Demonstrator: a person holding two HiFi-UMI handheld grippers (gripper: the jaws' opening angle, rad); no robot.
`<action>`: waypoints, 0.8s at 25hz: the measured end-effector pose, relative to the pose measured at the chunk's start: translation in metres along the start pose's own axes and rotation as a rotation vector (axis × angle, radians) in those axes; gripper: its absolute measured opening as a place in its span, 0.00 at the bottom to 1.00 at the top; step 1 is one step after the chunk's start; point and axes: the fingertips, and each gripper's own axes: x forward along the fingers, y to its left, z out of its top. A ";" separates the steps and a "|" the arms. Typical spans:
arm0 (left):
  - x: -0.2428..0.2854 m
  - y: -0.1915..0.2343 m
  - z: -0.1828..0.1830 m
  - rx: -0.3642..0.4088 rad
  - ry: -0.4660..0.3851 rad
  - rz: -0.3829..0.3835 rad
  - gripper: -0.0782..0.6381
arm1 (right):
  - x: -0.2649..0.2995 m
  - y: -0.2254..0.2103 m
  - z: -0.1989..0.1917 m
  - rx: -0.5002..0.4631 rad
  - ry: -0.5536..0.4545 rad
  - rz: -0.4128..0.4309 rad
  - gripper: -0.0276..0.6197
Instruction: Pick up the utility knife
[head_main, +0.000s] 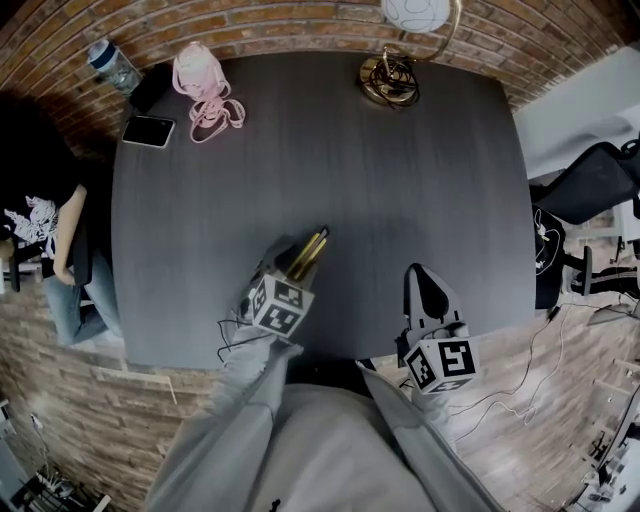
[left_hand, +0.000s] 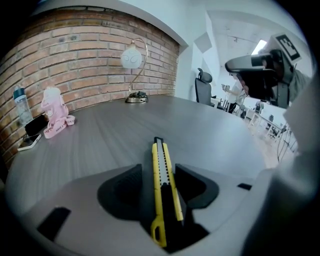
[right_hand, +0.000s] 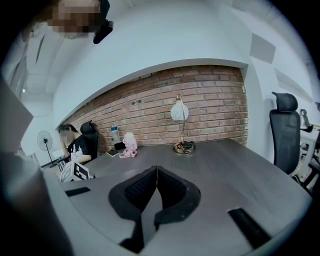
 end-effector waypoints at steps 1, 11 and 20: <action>0.000 0.000 0.000 -0.001 0.001 0.000 0.41 | 0.000 0.000 0.000 0.001 -0.001 0.000 0.07; -0.001 0.003 0.000 -0.009 -0.005 0.004 0.30 | -0.004 -0.003 0.003 0.006 -0.008 -0.005 0.07; -0.006 0.001 0.001 -0.002 0.000 -0.012 0.29 | -0.006 -0.004 0.003 0.000 -0.010 -0.014 0.07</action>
